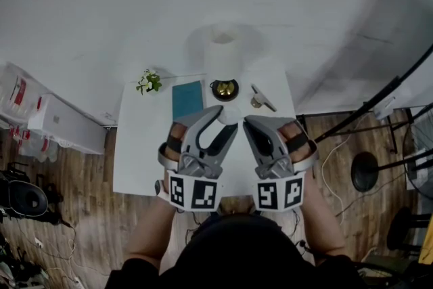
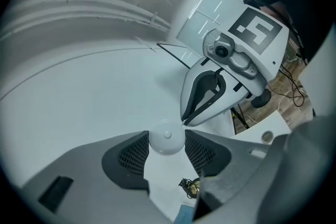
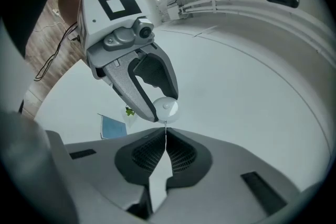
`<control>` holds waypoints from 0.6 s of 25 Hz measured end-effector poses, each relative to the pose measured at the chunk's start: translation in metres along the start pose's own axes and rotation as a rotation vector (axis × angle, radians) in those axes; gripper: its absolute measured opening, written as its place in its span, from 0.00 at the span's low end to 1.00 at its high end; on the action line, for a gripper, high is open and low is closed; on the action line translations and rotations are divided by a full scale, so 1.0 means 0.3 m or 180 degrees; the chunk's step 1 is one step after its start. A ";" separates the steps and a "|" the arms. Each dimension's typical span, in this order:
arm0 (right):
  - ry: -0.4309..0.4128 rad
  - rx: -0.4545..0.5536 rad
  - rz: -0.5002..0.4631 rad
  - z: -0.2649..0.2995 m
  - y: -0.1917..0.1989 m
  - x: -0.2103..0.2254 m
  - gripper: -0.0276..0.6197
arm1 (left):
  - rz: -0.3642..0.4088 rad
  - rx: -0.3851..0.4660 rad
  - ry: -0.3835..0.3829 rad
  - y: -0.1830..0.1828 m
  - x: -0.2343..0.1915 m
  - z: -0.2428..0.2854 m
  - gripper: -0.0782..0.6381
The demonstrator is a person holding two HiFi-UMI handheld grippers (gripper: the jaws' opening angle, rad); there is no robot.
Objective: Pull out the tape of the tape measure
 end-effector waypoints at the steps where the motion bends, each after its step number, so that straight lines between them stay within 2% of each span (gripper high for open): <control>1: -0.0005 0.0001 0.0049 -0.005 0.004 0.001 0.06 | -0.0063 -0.0012 -0.0039 0.006 -0.008 -0.005 0.41; 4: -0.0043 0.0047 0.0263 -0.024 0.015 0.002 0.06 | -0.0221 -0.0012 -0.0105 0.017 -0.031 -0.020 0.41; 7: -0.0047 0.0095 0.0403 -0.048 0.013 -0.005 0.06 | -0.0159 0.0011 -0.0109 0.009 -0.021 -0.036 0.41; 10: 0.0010 0.0069 0.0428 -0.072 0.020 -0.004 0.06 | -0.0121 0.0008 -0.0213 0.006 -0.024 -0.060 0.41; 15: 0.0182 0.0039 0.0518 -0.129 0.050 0.031 0.06 | -0.0365 -0.0003 -0.0465 0.031 -0.088 -0.126 0.41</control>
Point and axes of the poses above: the fingertips, and each gripper's own axes: z forward along the fingers, x to its right, y out of its underside, the point moved 2 cm from there along -z, backward along the fingers, and after that the axes turned 1 degree about y, right-handed, at the moved point
